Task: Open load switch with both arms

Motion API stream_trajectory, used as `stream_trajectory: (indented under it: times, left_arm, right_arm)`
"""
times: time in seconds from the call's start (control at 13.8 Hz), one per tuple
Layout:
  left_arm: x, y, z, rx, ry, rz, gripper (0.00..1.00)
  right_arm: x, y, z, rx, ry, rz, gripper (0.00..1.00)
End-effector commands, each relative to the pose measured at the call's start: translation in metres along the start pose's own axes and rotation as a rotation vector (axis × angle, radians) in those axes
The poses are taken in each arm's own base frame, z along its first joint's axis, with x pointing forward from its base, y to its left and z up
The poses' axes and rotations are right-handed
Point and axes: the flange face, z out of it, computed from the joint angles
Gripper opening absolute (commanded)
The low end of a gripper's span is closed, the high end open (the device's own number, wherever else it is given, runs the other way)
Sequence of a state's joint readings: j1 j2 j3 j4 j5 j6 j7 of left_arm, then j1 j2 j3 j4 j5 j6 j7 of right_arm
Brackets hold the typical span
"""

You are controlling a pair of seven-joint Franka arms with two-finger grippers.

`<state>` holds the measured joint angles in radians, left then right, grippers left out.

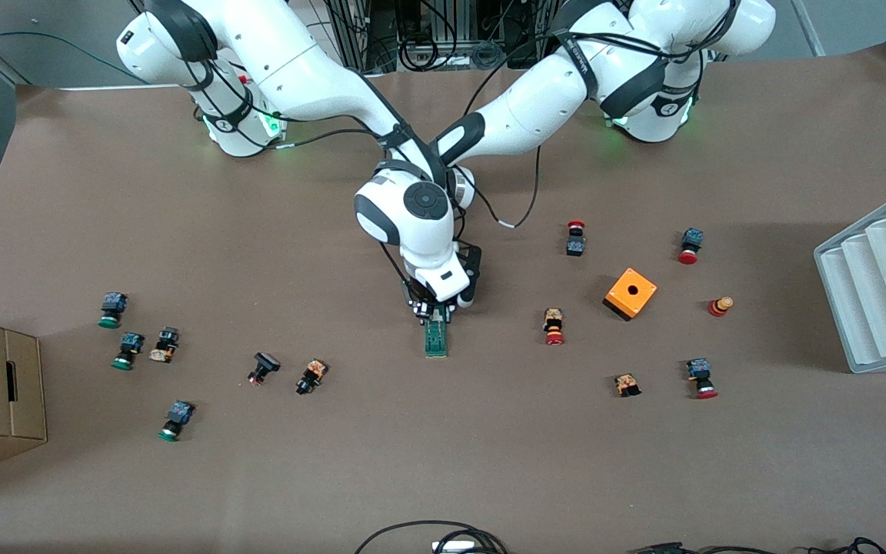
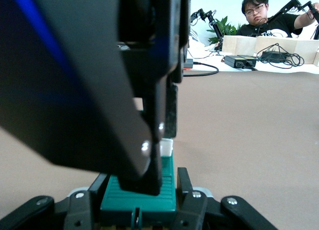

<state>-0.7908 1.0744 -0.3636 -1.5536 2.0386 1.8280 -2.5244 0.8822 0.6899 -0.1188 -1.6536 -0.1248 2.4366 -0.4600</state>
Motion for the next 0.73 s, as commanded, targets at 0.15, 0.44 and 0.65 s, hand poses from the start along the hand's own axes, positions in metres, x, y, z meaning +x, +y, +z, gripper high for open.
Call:
stream_trajectory:
  times: [0.15,0.44,0.65]
  left_arm:
    - [-0.016,0.003,-0.002,-0.007,-0.103,-0.015,0.6]
    - [-0.016,0.004,-0.003,-0.008,-0.104,-0.016,0.6]
    - [-0.016,0.003,-0.002,-0.007,-0.103,-0.015,0.6]
  right_arm:
    - [-0.002,0.019,-0.032,-0.046,0.0,0.028,1.0]
    - [-0.01,0.045,-0.087,-0.052,0.001,0.072,1.0]
    - [-0.02,0.069,-0.132,-0.005,-0.001,0.151,1.0]
